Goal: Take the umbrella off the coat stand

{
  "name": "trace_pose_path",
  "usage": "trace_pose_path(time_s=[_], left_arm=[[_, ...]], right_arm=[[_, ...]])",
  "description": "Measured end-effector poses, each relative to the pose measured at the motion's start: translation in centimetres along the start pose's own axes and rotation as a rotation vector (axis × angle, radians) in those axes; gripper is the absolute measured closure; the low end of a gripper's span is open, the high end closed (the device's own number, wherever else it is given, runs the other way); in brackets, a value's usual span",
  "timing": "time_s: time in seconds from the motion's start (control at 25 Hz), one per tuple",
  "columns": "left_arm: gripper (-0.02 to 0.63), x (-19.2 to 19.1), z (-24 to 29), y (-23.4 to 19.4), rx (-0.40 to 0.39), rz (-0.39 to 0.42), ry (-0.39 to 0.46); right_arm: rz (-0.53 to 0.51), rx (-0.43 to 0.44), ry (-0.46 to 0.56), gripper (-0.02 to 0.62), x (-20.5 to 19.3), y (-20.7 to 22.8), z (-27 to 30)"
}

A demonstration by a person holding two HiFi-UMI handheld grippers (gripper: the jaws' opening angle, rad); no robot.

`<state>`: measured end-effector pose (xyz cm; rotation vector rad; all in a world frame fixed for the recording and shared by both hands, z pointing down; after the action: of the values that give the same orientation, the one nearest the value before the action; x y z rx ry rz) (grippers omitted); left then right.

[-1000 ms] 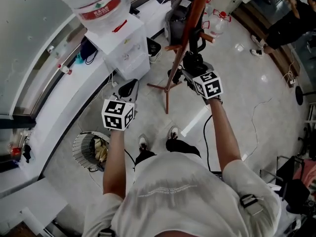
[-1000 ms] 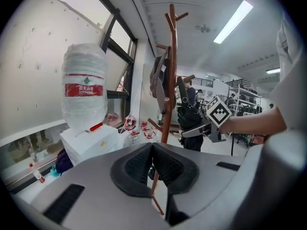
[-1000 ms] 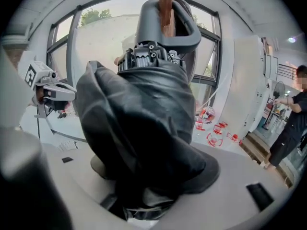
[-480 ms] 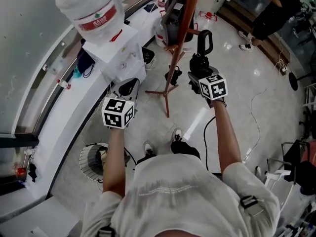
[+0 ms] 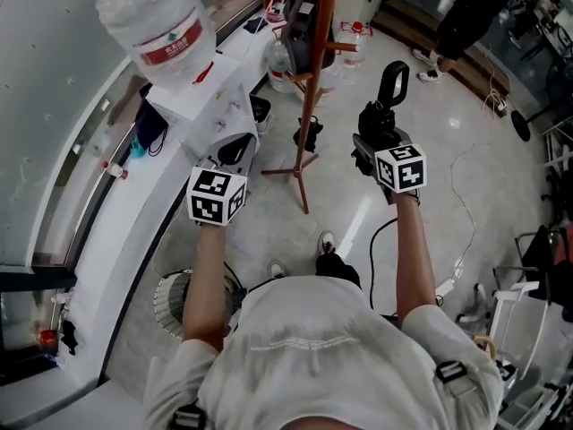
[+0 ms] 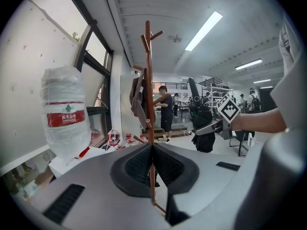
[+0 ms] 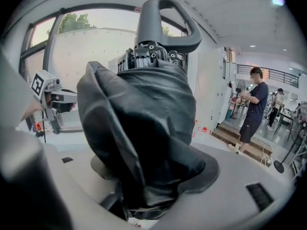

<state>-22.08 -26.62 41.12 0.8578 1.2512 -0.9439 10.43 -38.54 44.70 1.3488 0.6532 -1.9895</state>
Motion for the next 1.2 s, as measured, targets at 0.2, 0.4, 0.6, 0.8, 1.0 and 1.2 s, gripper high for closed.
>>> trace_pose_path(time_s=[0.2, 0.4, 0.6, 0.8, 1.0, 1.2], left_arm=[[0.591, 1.5, -0.6, 1.1, -0.035, 0.045, 0.042], [0.591, 2.3, -1.3, 2.9, -0.074, 0.056, 0.077], [0.591, 2.7, -2.0, 4.9, -0.106, 0.085, 0.091], [0.591, 3.3, -2.7, 6.5, -0.138, 0.121, 0.108], [0.591, 4.0, -3.6, 7.8, -0.152, 0.138, 0.13], [0.591, 4.4, -4.2, 8.7, -0.163, 0.131, 0.154]], right_arm=[[0.016, -0.042, 0.049, 0.288, 0.8, -1.1, -4.8], [-0.005, -0.088, 0.076, 0.29, 1.3, -2.4, -9.9], [0.007, -0.147, 0.101, 0.291, 1.4, -3.3, -14.1], [0.006, -0.183, 0.126, 0.291, 1.3, -4.2, -17.2], [-0.009, -0.192, 0.131, 0.291, 1.0, -5.4, -19.3], [-0.037, -0.205, 0.145, 0.291, 1.2, -6.6, -20.6]])
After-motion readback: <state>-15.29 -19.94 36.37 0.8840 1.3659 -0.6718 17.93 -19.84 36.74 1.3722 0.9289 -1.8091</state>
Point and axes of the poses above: the fingertips, and each gripper's own axes: z forward along the fingers, y to its right, x out of its top, the point moved 9 cm from there along -z, backward along the fingers, and after that the axes turned 11 degrees about y, right-handed, at the moved point
